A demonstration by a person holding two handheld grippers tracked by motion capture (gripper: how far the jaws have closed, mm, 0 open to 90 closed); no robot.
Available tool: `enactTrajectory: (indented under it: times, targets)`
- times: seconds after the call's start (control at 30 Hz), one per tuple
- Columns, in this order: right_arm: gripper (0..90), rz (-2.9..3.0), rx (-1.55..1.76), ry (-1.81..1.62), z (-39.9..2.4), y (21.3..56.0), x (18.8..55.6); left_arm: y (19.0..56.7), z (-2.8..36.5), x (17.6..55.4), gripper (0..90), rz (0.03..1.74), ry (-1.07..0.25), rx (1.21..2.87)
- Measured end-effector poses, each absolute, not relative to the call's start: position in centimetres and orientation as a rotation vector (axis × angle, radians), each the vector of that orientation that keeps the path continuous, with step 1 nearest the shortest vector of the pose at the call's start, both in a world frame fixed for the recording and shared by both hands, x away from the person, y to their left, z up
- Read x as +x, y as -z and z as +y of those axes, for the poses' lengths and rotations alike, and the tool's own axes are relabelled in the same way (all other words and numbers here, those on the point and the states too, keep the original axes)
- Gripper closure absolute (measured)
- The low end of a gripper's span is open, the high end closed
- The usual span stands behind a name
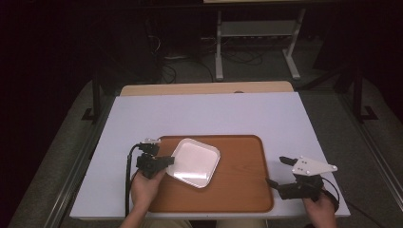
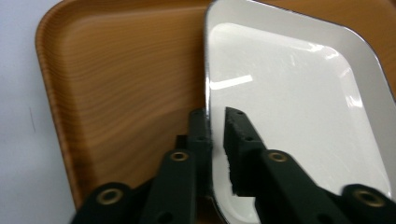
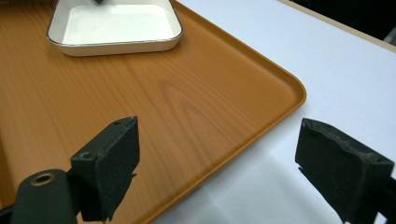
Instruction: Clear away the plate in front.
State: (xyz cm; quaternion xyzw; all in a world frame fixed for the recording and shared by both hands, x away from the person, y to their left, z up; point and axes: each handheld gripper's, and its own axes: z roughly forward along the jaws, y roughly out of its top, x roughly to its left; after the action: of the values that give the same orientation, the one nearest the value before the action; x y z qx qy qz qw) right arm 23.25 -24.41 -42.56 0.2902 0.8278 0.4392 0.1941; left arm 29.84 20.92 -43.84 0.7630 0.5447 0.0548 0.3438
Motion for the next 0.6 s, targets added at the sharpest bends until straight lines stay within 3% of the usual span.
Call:
enactTrajectory:
  times: [0.6]
  targets:
    - [13.0, 2.316, 0.803, -1.215, -24.2, 42.5, 23.1, 43.6, 21.0, 27.0, 71.4, 1.349, -0.052, 1.976]
